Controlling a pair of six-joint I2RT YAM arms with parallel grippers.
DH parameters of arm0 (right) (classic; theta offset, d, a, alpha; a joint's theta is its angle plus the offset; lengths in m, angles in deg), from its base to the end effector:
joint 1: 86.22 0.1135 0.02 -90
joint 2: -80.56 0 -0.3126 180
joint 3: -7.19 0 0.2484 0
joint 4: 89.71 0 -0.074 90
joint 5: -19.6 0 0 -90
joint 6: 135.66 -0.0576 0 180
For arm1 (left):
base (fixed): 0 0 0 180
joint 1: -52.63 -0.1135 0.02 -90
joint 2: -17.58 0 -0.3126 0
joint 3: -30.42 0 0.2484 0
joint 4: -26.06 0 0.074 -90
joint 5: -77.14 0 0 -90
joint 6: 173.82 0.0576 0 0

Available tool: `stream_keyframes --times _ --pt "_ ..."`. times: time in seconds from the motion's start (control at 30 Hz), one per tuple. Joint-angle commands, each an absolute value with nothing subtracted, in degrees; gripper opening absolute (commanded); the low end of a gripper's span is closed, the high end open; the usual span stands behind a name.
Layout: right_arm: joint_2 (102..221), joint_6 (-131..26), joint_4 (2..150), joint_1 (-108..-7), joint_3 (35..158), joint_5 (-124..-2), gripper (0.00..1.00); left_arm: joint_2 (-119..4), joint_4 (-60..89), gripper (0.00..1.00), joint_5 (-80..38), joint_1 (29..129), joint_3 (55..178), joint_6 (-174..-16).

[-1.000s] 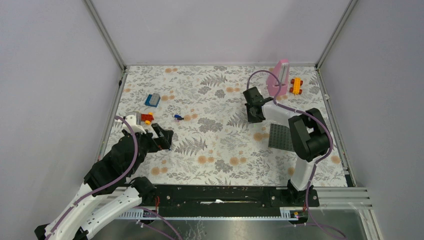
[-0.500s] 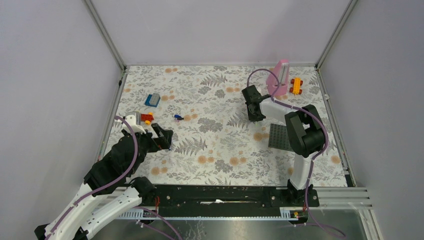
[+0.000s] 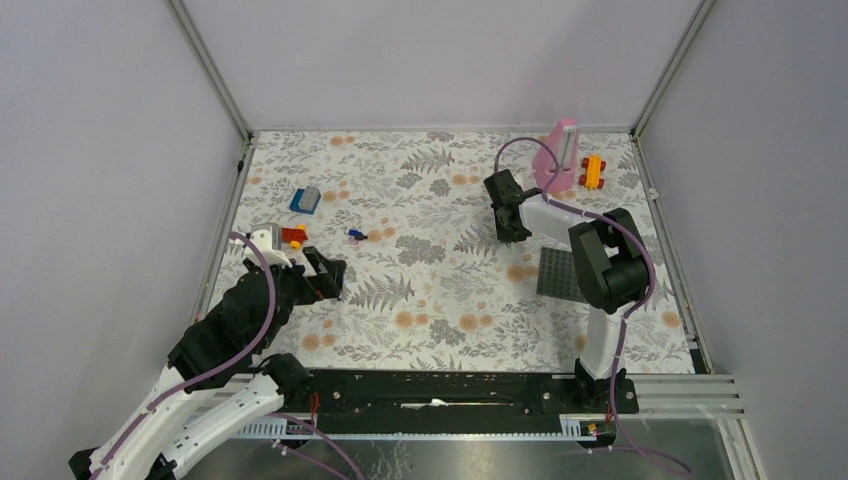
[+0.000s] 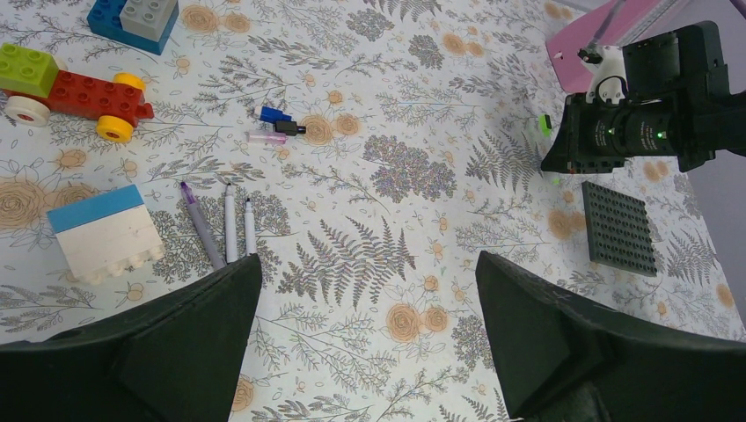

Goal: Insert the pens into the pen caps

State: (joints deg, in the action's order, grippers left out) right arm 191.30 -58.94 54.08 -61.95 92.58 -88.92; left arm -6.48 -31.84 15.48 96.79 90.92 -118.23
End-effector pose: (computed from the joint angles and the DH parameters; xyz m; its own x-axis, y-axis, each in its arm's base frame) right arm 0.3871 0.1545 0.1864 -0.8380 -0.1389 -0.5277 -0.0610 0.9848 -0.1624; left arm 0.0552 -0.0155 0.3429 -0.3839 -0.3205 -0.8660 0.0961 0.9189 -0.3827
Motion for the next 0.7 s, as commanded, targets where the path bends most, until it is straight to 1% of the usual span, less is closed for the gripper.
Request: stream_keyframes --times 0.0,0.3,0.43,0.53,0.67 --pt "192.05 -59.11 52.79 -62.47 94.97 -89.18 0.22 -6.36 -30.01 0.99 16.86 96.48 91.95 -117.30" --pt "191.90 -58.81 52.90 -62.59 94.89 -88.44 0.32 -6.15 -30.01 0.99 17.02 96.45 91.95 -117.30" --pt "191.34 -58.88 52.83 -62.59 95.43 -87.76 0.35 -6.07 -30.01 0.99 17.19 96.48 91.86 -117.37" --pt "188.83 -58.90 52.83 -62.58 96.50 -85.85 0.40 -6.48 -30.01 0.99 17.38 96.46 91.86 -117.45" --pt "183.65 -57.62 52.88 -62.59 97.27 -82.59 0.42 -7.40 -30.10 0.99 17.48 96.42 91.92 -117.43"
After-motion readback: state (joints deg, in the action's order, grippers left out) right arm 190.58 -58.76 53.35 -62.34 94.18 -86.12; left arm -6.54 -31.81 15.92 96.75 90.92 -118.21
